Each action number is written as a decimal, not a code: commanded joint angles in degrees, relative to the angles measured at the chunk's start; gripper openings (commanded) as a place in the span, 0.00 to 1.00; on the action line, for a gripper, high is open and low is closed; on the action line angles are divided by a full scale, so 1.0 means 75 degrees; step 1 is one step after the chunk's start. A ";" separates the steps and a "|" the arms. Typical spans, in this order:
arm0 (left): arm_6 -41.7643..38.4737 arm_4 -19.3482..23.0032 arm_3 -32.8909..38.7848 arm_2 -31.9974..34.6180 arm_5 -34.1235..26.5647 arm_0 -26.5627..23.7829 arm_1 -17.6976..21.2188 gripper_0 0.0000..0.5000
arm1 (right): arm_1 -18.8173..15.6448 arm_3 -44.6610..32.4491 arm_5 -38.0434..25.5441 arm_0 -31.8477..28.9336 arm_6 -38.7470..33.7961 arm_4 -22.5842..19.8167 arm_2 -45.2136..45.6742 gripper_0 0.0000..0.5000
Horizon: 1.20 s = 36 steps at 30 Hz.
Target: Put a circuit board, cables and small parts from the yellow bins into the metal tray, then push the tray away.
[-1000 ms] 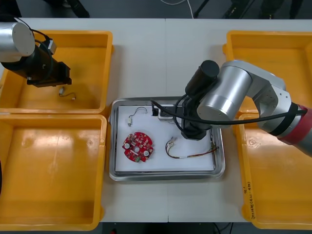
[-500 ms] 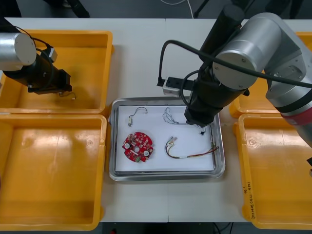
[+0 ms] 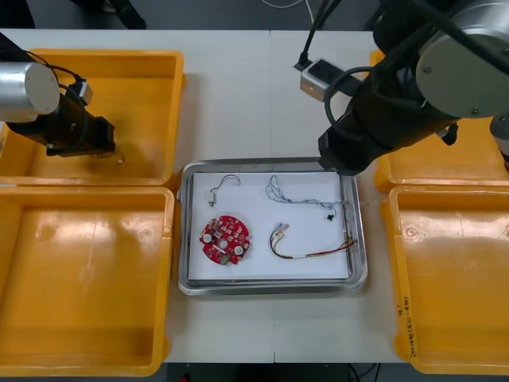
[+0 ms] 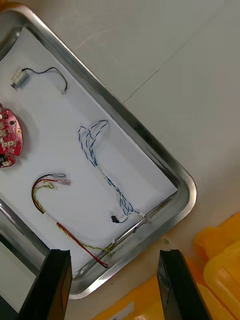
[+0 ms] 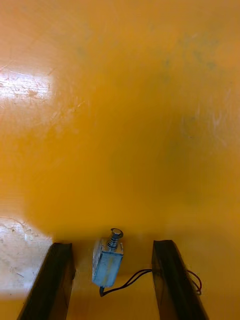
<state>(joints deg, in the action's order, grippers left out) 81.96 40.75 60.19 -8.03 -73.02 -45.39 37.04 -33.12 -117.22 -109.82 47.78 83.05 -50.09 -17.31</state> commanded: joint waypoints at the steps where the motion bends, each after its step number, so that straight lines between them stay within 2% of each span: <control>1: 0.0826 -0.0055 0.0201 -0.0124 0.0115 0.0099 -0.0064 0.00 | -0.0564 -0.0285 -0.0024 -0.0019 -0.1171 -0.0411 0.0714 1.00; 12: 0.0814 -0.0078 0.0318 -0.0113 0.0068 0.0099 -0.0064 0.00 | -0.1865 -0.0426 -0.0024 -0.0991 -0.2800 -0.0681 0.1851 1.00; 15: 0.0755 -0.0114 0.0553 -0.0042 -0.0237 0.0099 -0.0005 0.00 | -0.2169 -0.0461 -0.0024 -0.1284 -0.3034 -0.0693 0.2132 1.00; 19: 0.0661 -0.0254 0.1080 0.0356 -0.1034 0.0099 0.0006 0.00 | -0.2509 -0.0449 -0.0024 -0.1788 -0.3163 -0.0540 0.2613 1.00; 24: 0.0509 -0.0407 0.1783 0.0766 -0.1866 0.0099 -0.0005 0.00 | -0.2790 -0.0461 -0.0024 -0.2386 -0.3175 -0.0400 0.3128 1.00; 29: 0.0111 -0.0582 0.2533 0.0977 -0.2768 0.0099 -0.0064 0.00 | -0.2849 -0.0461 -0.0024 -0.3007 -0.3151 -0.0083 0.3503 1.00; 36: -0.0909 -0.0852 0.3881 0.1118 -0.3963 0.0099 -0.0497 0.00 | -0.2837 -0.0133 -0.0024 -0.3546 -0.3034 -0.0036 0.4101 1.00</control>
<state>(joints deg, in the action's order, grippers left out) 81.91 35.74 83.63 -1.76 -99.30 -44.84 36.04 -52.03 -118.79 -109.83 23.08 60.23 -50.60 9.43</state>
